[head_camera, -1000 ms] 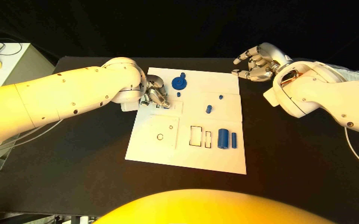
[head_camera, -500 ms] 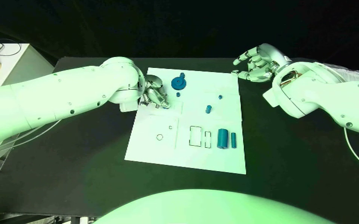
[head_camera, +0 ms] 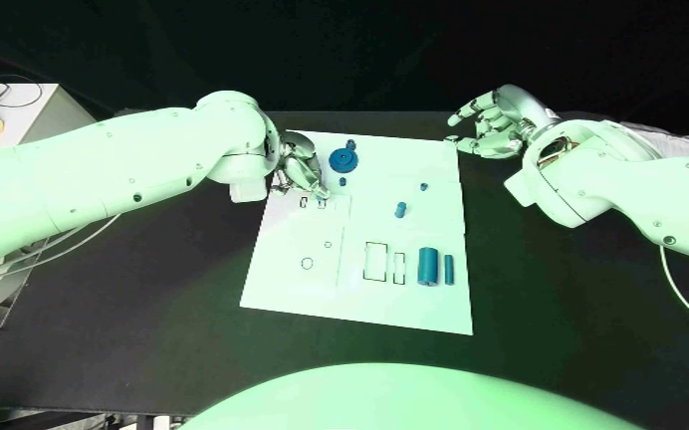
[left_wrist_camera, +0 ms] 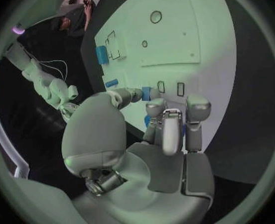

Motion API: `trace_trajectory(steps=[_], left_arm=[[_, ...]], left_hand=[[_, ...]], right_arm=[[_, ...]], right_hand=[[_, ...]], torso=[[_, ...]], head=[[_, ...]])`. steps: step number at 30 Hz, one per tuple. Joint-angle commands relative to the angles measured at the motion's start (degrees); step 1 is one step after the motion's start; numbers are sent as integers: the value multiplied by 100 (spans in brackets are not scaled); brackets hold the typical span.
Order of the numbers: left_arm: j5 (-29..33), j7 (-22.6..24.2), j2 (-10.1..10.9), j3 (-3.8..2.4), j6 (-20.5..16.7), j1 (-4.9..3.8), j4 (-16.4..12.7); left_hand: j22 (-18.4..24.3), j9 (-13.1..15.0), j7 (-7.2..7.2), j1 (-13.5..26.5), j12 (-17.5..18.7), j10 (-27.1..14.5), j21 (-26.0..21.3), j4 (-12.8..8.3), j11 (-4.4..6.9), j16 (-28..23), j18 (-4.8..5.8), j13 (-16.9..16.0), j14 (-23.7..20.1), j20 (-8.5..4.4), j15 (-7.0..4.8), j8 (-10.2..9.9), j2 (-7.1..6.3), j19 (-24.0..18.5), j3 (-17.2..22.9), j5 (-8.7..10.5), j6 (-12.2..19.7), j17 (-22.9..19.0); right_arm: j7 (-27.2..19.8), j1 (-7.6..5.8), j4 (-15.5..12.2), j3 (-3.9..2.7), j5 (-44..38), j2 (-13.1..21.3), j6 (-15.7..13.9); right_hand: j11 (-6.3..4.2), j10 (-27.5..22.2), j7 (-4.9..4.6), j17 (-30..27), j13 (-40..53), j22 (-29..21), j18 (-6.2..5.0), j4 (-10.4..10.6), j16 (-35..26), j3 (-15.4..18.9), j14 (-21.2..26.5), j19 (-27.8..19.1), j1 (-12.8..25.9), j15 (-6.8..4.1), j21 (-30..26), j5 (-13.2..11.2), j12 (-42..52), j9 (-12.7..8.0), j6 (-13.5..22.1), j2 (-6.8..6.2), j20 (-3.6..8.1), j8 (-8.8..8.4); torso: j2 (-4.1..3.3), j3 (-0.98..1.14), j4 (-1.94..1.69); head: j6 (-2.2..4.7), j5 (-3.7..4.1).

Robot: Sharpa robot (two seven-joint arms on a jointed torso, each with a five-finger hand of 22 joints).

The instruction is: Assemble the parts on the task board

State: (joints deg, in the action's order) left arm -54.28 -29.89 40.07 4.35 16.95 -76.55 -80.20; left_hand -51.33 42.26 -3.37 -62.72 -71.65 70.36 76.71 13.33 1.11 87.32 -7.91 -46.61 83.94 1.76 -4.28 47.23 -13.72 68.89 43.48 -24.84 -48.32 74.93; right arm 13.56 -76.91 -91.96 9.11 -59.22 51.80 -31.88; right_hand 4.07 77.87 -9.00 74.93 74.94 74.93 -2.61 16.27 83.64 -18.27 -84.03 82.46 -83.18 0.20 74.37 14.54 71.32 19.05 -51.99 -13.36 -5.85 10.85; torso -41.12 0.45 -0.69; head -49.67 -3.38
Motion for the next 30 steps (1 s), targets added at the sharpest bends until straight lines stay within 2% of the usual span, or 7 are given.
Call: trace_trajectory(steps=[1, 11, 18, 24, 30], left_arm=[[124, -24, -62, -6, 460, -59, 90], [189, -67, -388, -4, 1261, -234, 556], [256, -93, -734, 41, 1723, -367, 1072], [275, -108, -925, 65, 1944, -412, 1378], [291, -119, -1035, 92, 2074, -427, 1498]], left_hand=[[-12, 4, 21, -1, 29, -45, 25, -1377, 9, 7, 64, 9, 386, 4, -31, 21, 53, 48, 1342, -13, -45, 621], [20, 3, 19, -4, 50, -67, 15, -1393, 7, 8, 59, 47, 386, 5, -31, 11, 57, 28, 1347, -12, -46, 627], [29, 2, 15, -3, 64, -81, 11, -1402, 4, 11, 59, 64, 389, 6, -29, 0, 64, 19, 1345, -7, -44, 640], [21, 2, 13, -4, 68, -85, 13, -1409, 2, 17, 61, 66, 394, 7, -27, -7, 69, 20, 1341, -4, -44, 660], [26, 2, 11, -4, 65, -81, 11, -1415, 0, 20, 60, 53, 396, 8, -26, -12, 72, 15, 1338, -2, -44, 671]], right_arm=[[-21, 9, 5, 0, -24, -11, 80], [-19, 17, 19, 0, -23, -28, 83], [-21, 20, 26, 1, -21, -45, 80], [-20, 20, 29, 1, -20, -50, 76], [-20, 21, 32, 1, -20, -54, 72]], right_hand=[[0, -21, -10, 567, 55, 640, -101, -8, -34, -47, -314, -25, 40, -38, -20, 44, -13, 6, 50, 2, 2, 28], [0, -21, -10, 567, 55, 640, -101, -8, -34, -47, -314, -25, 40, -38, -20, 44, -13, 6, 50, 2, 2, 28], [0, -22, -11, 564, 53, 637, -103, -10, -36, -54, -313, -27, 39, -38, -27, 56, -14, 6, 53, 2, 2, 31], [0, -22, -11, 564, 53, 637, -103, -10, -36, -54, -313, -27, 39, -38, -27, 56, -14, 6, 53, 2, 2, 31], [0, -22, -11, 564, 53, 637, -103, -10, -36, -54, -313, -27, 39, -38, -27, 56, -14, 6, 53, 2, 2, 31]], torso=[[-8, 3, 5], [-12, -2, 0], [-10, 3, 12], [-3, -3, -2], [3, -10, -11]], head=[[2, 1], [-5, -1], [-16, -16], [-33, -6], [-33, -12]])
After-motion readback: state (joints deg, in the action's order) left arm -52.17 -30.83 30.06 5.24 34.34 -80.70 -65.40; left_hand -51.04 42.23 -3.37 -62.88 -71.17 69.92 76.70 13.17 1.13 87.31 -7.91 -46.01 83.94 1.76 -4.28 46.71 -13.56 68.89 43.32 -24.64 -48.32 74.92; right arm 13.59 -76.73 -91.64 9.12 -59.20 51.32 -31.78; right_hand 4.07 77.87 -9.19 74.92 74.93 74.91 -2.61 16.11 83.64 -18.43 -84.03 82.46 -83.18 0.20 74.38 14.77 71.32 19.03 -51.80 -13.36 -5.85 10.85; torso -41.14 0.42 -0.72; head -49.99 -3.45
